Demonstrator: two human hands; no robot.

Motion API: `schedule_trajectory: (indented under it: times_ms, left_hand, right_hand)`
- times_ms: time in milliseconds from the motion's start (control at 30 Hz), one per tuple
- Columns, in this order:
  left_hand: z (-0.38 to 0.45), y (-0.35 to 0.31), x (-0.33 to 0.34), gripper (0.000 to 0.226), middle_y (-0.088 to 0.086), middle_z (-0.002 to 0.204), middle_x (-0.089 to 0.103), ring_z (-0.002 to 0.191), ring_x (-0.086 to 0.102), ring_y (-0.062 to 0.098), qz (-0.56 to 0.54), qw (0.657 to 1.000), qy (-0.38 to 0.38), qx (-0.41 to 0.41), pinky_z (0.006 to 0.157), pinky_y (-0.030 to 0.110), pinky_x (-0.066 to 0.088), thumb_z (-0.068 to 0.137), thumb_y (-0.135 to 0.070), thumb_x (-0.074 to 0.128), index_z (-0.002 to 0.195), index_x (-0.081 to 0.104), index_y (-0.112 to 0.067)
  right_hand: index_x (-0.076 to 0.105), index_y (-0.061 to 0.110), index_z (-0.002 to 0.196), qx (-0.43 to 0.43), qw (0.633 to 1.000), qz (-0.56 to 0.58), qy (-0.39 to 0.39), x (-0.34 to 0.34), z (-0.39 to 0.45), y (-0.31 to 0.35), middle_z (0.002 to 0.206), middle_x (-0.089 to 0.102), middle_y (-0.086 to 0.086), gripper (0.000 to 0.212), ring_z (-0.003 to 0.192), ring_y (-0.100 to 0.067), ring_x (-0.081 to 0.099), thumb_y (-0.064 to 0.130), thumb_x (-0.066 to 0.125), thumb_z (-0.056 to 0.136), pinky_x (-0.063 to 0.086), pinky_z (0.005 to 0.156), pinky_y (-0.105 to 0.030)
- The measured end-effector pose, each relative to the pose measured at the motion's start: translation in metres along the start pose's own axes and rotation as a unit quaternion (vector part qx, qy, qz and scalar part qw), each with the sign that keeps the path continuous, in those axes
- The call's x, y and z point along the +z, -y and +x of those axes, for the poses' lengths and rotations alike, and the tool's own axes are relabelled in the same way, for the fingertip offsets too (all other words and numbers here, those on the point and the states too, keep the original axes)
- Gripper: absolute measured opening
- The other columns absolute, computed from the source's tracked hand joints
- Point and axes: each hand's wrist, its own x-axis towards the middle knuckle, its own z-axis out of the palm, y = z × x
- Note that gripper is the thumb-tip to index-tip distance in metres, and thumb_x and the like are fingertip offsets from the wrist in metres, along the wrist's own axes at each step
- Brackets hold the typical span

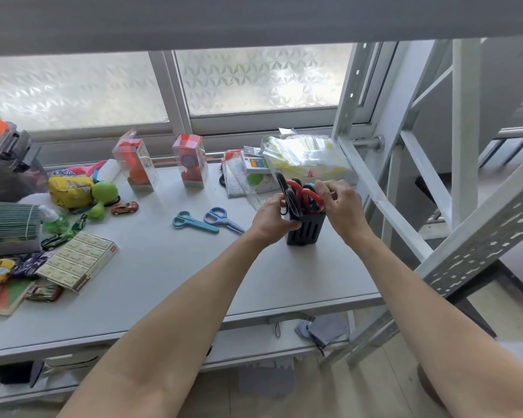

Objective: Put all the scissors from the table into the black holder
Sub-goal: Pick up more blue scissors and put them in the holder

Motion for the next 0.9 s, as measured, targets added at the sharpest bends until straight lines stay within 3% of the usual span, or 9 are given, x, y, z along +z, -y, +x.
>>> schedule_trajectory:
  times_ms: [100, 200, 267, 333, 433, 567, 700, 833, 900]
  left_hand:
    - [-0.001, 0.002, -0.001, 0.059, 0.006, 0.129, 0.059, 0.115, 0.058, 0.024, -0.002, 1.000, 0.005, 0.002, 0.089, 0.047, 0.057, 0.075, -0.018, 0.077, 0.130, 0.055, -0.017]
    - [-0.006, 0.011, -0.008, 0.074, 0.006, 0.138, 0.053, 0.119, 0.056, 0.024, 0.010, 1.000, 0.015, -0.008, 0.094, 0.046, 0.055, 0.078, -0.023, 0.077, 0.144, 0.043, -0.018]
    - [-0.011, 0.025, -0.017, 0.071, 0.008, 0.137, 0.053, 0.115, 0.060, 0.026, 0.026, 1.000, -0.001, -0.011, 0.095, 0.046, 0.054, 0.080, -0.024, 0.075, 0.144, 0.043, -0.017]
    - [-0.017, 0.043, -0.032, 0.060, 0.010, 0.133, 0.057, 0.110, 0.063, 0.026, 0.026, 0.999, -0.039, -0.021, 0.094, 0.045, 0.054, 0.084, -0.023, 0.071, 0.139, 0.049, -0.014]
    - [-0.024, 0.074, -0.060, 0.042, 0.010, 0.125, 0.061, 0.111, 0.062, 0.026, 0.055, 0.987, -0.134, -0.067, 0.098, 0.038, 0.050, 0.086, -0.016, 0.063, 0.128, 0.059, -0.011]
    - [-0.030, 0.109, -0.094, 0.041, 0.015, 0.131, 0.052, 0.116, 0.058, 0.033, 0.111, 0.961, -0.208, -0.142, 0.104, 0.036, 0.045, 0.089, -0.009, 0.059, 0.129, 0.058, -0.011]
    - [-0.033, 0.128, -0.114, 0.046, 0.014, 0.138, 0.045, 0.125, 0.048, 0.033, 0.185, 0.948, -0.185, -0.182, 0.107, 0.040, 0.041, 0.091, -0.013, 0.055, 0.137, 0.051, -0.017]
    - [-0.030, 0.135, -0.121, 0.052, 0.011, 0.147, 0.040, 0.130, 0.044, 0.032, 0.237, 0.944, -0.149, -0.174, 0.108, 0.042, 0.040, 0.092, -0.016, 0.052, 0.144, 0.044, -0.019]
    - [-0.026, 0.135, -0.125, 0.054, 0.009, 0.152, 0.035, 0.133, 0.040, 0.032, 0.268, 0.940, -0.116, -0.176, 0.109, 0.043, 0.038, 0.094, -0.017, 0.049, 0.147, 0.039, -0.021]
  right_hand:
    - [0.071, 0.006, 0.102, 0.012, 1.000, 0.007, -0.015, -0.002, -0.004, 0.000, 0.100, 0.065, -0.016, 0.047, 0.091, -0.027, 0.060, 0.043, 0.043, 0.100, 0.045, 0.080, -0.034]
    - [0.069, 0.002, 0.097, 0.023, 0.994, 0.041, -0.099, -0.007, -0.013, 0.011, 0.098, 0.064, -0.016, 0.041, 0.087, -0.026, 0.060, 0.036, 0.045, 0.102, 0.041, 0.073, -0.024]
    - [0.066, 0.002, 0.091, -0.007, 0.982, 0.070, -0.173, -0.010, -0.023, 0.026, 0.093, 0.064, -0.015, 0.033, 0.082, -0.025, 0.060, 0.027, 0.047, 0.102, 0.040, 0.067, -0.015]
    - [0.062, 0.003, 0.084, -0.061, 0.972, 0.103, -0.200, -0.007, -0.035, 0.046, 0.085, 0.063, -0.015, 0.027, 0.077, -0.024, 0.057, 0.018, 0.048, 0.101, 0.044, 0.068, -0.018]
    - [0.059, 0.000, 0.078, -0.135, 0.969, 0.127, -0.166, 0.017, -0.055, 0.072, 0.077, 0.060, -0.014, 0.025, 0.073, -0.030, 0.057, 0.009, 0.049, 0.099, 0.046, 0.065, -0.038]
    - [0.063, 0.004, 0.080, -0.186, 0.972, 0.120, -0.077, 0.067, -0.069, 0.093, 0.079, 0.062, -0.008, 0.030, 0.069, -0.022, 0.057, 0.017, 0.044, 0.099, 0.045, 0.062, -0.026]
    - [0.066, 0.008, 0.087, -0.187, 0.978, 0.085, -0.045, 0.102, -0.062, 0.095, 0.085, 0.064, -0.005, 0.030, 0.068, -0.020, 0.059, 0.021, 0.043, 0.099, 0.048, 0.061, -0.034]
    - [0.065, 0.009, 0.088, -0.169, 0.983, 0.063, -0.016, 0.120, -0.061, 0.089, 0.087, 0.062, -0.005, 0.029, 0.069, -0.020, 0.057, 0.022, 0.042, 0.099, 0.046, 0.062, -0.031]
    - [0.066, 0.009, 0.095, -0.134, 0.990, 0.025, 0.032, 0.133, -0.056, 0.083, 0.095, 0.063, -0.006, 0.026, 0.078, -0.023, 0.060, 0.022, 0.044, 0.100, 0.047, 0.068, -0.033]
